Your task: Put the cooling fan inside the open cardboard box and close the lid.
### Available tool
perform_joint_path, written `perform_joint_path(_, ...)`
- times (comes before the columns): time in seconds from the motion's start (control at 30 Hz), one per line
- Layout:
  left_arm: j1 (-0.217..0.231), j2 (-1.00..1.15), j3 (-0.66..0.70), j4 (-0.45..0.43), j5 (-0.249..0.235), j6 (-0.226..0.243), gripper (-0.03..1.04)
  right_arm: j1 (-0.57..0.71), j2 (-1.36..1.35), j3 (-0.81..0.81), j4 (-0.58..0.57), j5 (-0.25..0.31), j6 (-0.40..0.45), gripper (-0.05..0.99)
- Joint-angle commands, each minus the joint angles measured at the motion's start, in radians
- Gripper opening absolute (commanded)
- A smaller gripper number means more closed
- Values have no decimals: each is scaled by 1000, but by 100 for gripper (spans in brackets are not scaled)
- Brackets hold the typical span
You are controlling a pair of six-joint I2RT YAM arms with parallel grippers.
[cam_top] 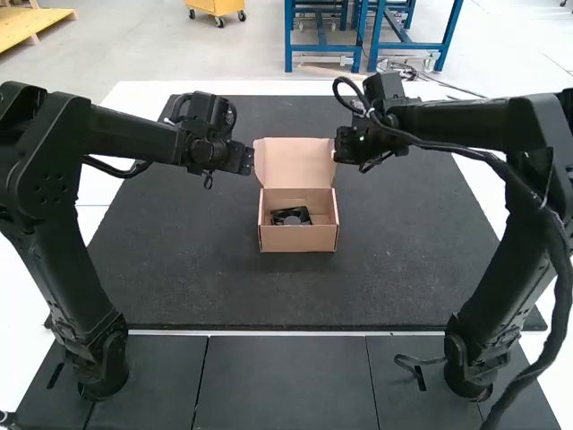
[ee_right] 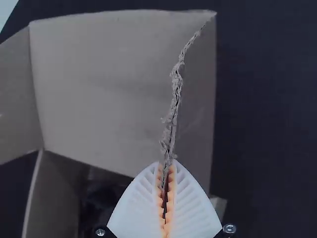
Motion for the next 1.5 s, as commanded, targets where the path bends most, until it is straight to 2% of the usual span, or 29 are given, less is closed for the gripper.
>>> perform_joint_path(0.0, -17, -36, -16, 3, -11, -26, 96, 40, -10, -48, -10, -32, 20, 1)
perform_joint_path(0.23, -63, -59, -16, -37, -8, -43, 96, 64, -35, -82, 4, -1, 32, 1)
perform_joint_path(0.33, -81, -75, -22, -63, -8, -65, 96, 64, -56, -102, 5, 11, 35, 1)
perform_joint_path(0.47, -98, -104, -51, -64, -7, -66, 96, 64, -90, -137, 13, 16, 37, 1)
perform_joint_path(1.1, -100, -233, -194, -64, -1, -50, 96, 89, -222, -275, 33, 5, 69, 1)
perform_joint_path(1.23, -121, -243, -215, -58, 13, -50, 96, 89, -239, -298, 33, -4, 69, 1)
perform_joint_path(1.47, -155, -259, -226, -50, 78, -71, 96, 95, -256, -340, 38, -21, 75, 1)
